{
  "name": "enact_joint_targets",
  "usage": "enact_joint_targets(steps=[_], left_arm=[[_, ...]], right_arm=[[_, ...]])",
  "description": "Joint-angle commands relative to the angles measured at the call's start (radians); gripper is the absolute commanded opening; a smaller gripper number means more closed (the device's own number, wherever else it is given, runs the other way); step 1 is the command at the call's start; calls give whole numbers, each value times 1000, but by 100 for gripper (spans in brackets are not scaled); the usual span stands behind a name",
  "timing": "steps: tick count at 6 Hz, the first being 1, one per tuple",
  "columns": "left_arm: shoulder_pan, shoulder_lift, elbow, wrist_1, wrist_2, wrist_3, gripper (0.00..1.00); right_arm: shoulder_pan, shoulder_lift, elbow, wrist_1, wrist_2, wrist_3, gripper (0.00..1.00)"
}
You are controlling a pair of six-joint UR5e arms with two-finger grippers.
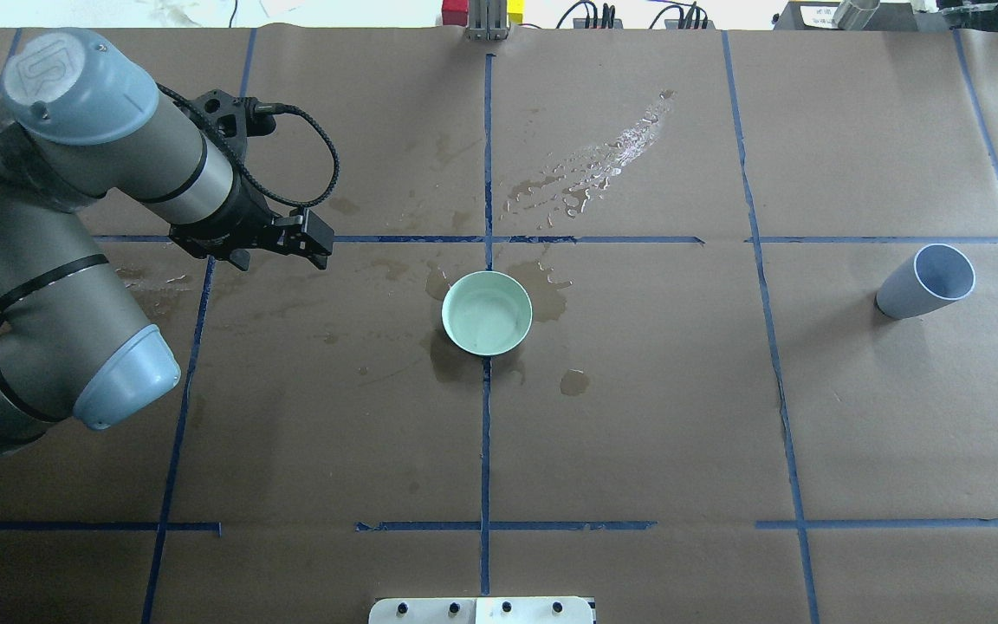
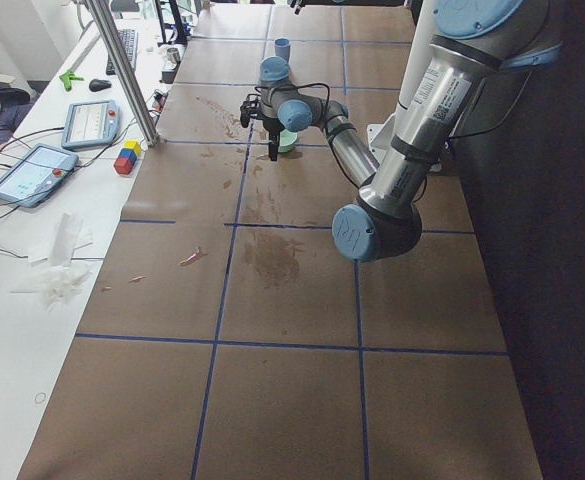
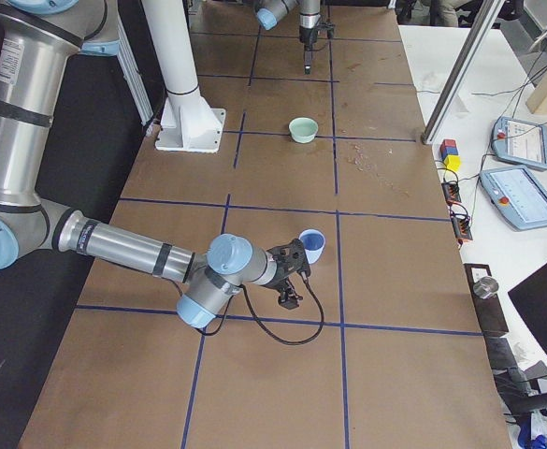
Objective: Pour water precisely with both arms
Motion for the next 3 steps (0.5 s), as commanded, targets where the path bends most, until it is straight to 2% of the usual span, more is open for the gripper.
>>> enact_joint_targets(steps=[1,2,3], left_arm=[[11,-32,17,1,3,-40,100],[45,-49,20,1,5,-91,100],[68,-78,34,-1,46,-131,100]], right_arm=[[48,48,42,-309,90,-138,100],[54,50,98,-543,89,-239,100],[69,51,185,-781,63,-328,100]])
